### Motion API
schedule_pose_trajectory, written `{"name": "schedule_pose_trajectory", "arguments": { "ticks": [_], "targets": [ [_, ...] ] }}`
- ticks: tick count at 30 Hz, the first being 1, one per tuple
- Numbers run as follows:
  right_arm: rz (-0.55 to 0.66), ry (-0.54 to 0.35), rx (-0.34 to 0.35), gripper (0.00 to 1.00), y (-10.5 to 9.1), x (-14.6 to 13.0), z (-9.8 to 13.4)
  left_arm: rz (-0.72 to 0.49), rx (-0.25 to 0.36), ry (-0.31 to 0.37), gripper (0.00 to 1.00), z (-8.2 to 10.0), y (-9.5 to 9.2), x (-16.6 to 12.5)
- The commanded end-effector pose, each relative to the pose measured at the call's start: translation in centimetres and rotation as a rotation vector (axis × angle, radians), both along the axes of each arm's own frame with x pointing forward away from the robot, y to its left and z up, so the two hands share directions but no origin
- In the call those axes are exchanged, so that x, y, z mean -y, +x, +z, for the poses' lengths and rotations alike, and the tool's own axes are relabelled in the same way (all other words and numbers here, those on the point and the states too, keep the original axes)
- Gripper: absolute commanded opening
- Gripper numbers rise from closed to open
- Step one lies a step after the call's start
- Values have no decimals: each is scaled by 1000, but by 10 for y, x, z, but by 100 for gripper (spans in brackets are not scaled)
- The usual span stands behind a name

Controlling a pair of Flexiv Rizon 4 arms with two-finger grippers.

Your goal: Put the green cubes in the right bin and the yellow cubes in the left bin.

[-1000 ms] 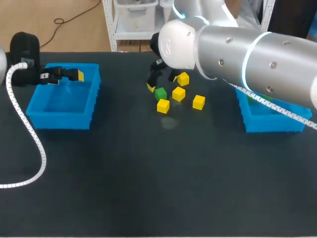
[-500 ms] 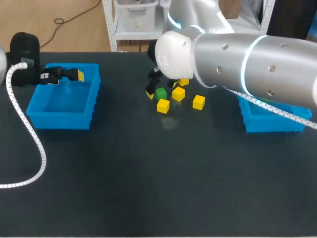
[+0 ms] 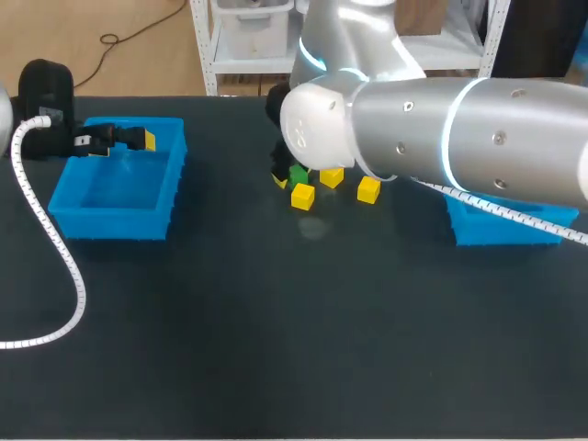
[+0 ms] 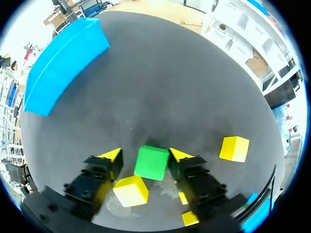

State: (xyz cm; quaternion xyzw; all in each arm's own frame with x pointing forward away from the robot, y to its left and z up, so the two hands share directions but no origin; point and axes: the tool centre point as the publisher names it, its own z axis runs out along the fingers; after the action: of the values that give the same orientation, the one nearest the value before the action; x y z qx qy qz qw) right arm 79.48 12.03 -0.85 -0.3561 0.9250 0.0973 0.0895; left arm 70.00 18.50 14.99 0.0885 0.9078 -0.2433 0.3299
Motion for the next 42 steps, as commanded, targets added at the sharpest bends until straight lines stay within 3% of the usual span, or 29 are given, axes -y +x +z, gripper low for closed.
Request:
{"name": "schedule_pose_trajectory", "arguments": {
  "ticks": [1, 9, 14, 19, 25, 32, 37, 42],
  "targets": [
    [-7, -6, 25, 0, -7, 2, 3, 0, 0, 0, 100, 0, 0, 0],
    [3, 6, 86, 0, -7, 7, 24, 0, 0, 0, 100, 0, 0, 0],
    [-17, 64, 167, 0, -2, 26, 63, 0, 0, 0, 100, 0, 0, 0],
    [-106, 125, 243, 0, 15, 69, 105, 0, 0, 0, 100, 0, 0, 0],
    [-284, 189, 293, 0, 30, 152, 136, 0, 0, 0, 100, 0, 0, 0],
    [-493, 240, 300, 0, 25, 252, 138, 0, 0, 0, 100, 0, 0, 0],
    [-575, 248, 286, 0, 12, 293, 125, 0, 0, 0, 100, 0, 0, 0],
    [-616, 259, 258, 0, -3, 316, 109, 0, 0, 0, 100, 0, 0, 0]
  ]
}}
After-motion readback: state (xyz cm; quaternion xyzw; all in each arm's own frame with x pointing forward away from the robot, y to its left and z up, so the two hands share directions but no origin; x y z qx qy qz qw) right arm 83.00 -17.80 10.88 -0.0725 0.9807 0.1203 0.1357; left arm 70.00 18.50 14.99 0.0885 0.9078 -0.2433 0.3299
